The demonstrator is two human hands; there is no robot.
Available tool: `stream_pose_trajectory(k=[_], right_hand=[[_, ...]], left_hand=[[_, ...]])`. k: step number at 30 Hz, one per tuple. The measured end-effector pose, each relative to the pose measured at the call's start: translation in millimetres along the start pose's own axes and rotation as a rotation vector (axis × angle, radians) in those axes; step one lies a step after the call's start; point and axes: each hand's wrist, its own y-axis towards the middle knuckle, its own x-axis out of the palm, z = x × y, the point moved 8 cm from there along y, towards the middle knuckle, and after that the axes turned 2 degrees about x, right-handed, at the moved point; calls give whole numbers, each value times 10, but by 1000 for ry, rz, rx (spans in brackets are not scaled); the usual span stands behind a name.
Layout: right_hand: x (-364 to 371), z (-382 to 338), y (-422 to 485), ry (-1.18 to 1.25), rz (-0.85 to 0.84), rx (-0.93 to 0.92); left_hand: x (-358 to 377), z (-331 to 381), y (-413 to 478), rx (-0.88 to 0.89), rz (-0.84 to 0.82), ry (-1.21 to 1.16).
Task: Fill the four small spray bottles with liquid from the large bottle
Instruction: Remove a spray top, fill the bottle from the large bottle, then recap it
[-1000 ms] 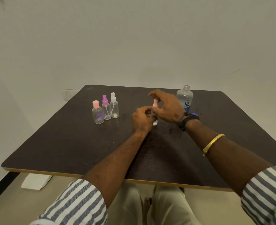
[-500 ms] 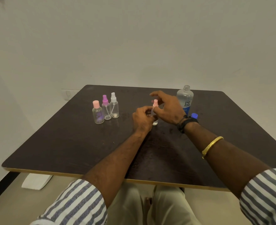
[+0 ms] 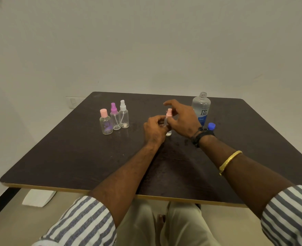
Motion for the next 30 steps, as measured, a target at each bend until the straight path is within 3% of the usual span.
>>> stream_pose_trajectory(k=[4,10,18,30], right_hand=[[-33,86,16,-93,42,53],[12,51,-54,75,19,37],[-27,167,-63,60,80,148],[-33,137,-122,164,116,160]], left_hand=[[4,1,8,5,24,38],[3,5,3,15,5,2],[26,-40,24,2,2,11],[27,-51,24,-12,2,13]])
